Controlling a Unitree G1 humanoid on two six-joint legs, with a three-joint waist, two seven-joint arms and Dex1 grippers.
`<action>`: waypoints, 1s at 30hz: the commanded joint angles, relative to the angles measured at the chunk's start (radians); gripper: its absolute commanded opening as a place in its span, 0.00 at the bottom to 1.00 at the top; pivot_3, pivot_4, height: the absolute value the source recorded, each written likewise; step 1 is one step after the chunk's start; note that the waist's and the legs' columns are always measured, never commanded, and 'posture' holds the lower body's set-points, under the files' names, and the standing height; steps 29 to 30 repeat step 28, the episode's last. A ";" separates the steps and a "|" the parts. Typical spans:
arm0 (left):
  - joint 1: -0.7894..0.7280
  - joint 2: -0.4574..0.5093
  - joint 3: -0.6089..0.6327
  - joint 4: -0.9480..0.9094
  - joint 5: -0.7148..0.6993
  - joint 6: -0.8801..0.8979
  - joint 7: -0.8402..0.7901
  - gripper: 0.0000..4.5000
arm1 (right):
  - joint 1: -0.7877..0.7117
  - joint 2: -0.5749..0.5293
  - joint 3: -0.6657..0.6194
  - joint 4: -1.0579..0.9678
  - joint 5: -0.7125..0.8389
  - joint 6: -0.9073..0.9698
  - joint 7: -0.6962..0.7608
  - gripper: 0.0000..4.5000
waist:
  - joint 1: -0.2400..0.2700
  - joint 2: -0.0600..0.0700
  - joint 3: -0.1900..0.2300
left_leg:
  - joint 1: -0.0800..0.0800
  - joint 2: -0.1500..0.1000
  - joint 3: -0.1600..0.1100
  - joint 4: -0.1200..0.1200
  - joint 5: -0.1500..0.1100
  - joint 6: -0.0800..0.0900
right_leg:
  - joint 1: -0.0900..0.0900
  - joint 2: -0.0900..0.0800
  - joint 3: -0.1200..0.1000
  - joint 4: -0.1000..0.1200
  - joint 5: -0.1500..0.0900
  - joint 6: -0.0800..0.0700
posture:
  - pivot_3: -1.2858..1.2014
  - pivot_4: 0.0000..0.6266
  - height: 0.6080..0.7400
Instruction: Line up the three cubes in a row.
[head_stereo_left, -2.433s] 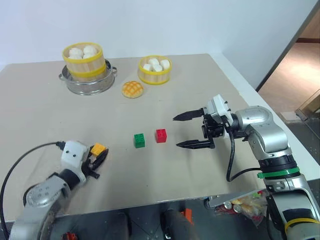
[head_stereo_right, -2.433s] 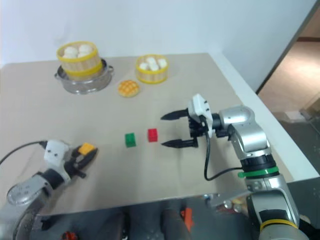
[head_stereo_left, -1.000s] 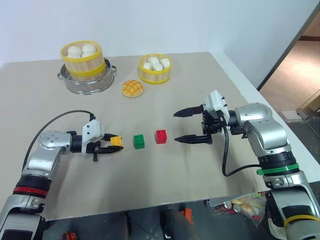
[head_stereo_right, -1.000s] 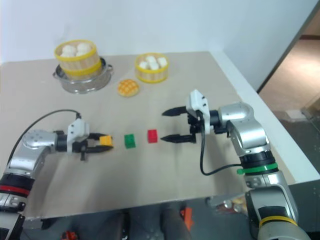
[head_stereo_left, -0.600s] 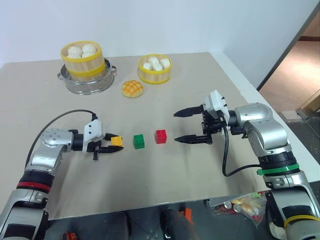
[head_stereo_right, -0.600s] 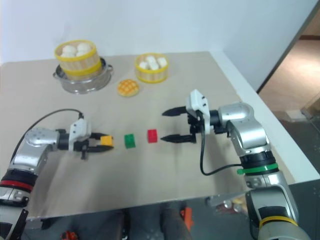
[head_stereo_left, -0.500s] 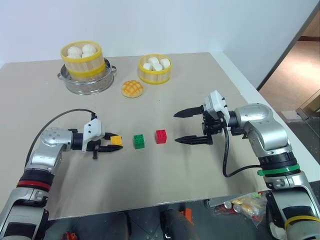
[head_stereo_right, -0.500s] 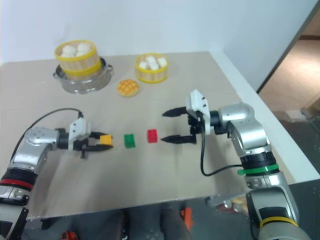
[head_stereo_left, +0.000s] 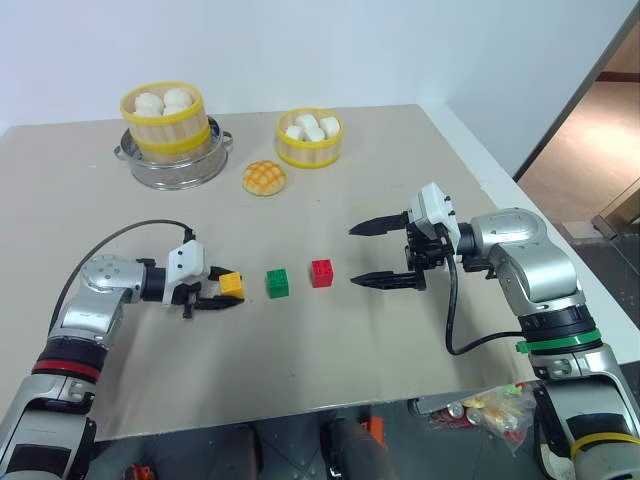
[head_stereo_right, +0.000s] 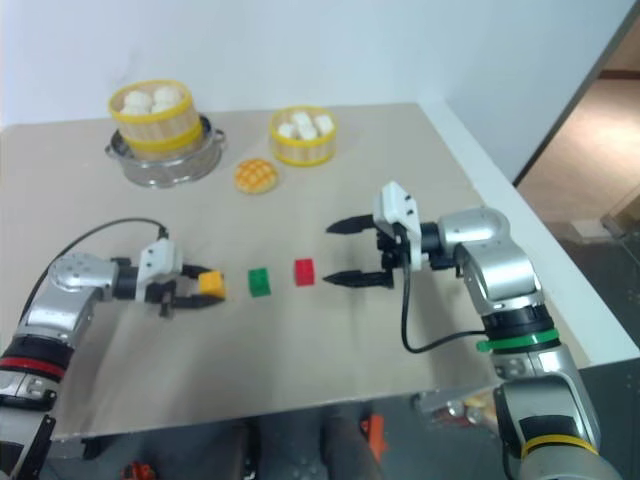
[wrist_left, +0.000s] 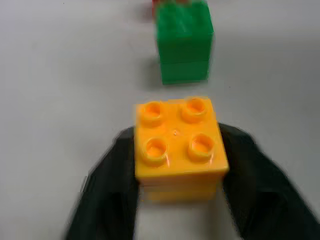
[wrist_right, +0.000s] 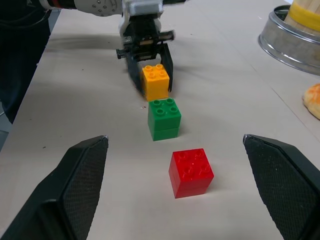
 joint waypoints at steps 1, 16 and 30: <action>-0.019 0.027 0.019 0.006 0.001 -0.019 -0.014 0.82 | -0.011 -0.010 -0.019 -0.021 0.007 -0.014 0.005 1.00 | 0.000 0.000 0.000 | 0.000 0.000 0.000 0.000 0.000 0.000 | 0.000 0.000 0.000 0.000 0.000 0.000 | 0.52 0.24 1.00; 0.053 0.150 0.231 -0.344 -0.197 0.316 0.109 0.97 | -0.023 0.006 -0.088 -0.085 0.079 0.049 -0.070 1.00 | -0.001 0.000 0.000 | 0.000 0.001 0.000 0.000 0.000 0.000 | 0.000 0.000 0.000 0.000 0.000 0.000 | 0.52 0.24 1.00; 0.356 -0.016 0.485 -0.593 -0.105 0.446 0.715 0.97 | 0.138 0.127 -0.175 -0.039 -0.046 -0.081 -0.462 1.00 | 0.000 0.000 0.000 | 0.002 0.002 0.001 -0.001 0.000 0.000 | 0.002 -0.001 0.001 0.000 0.000 0.000 | 0.52 0.24 1.00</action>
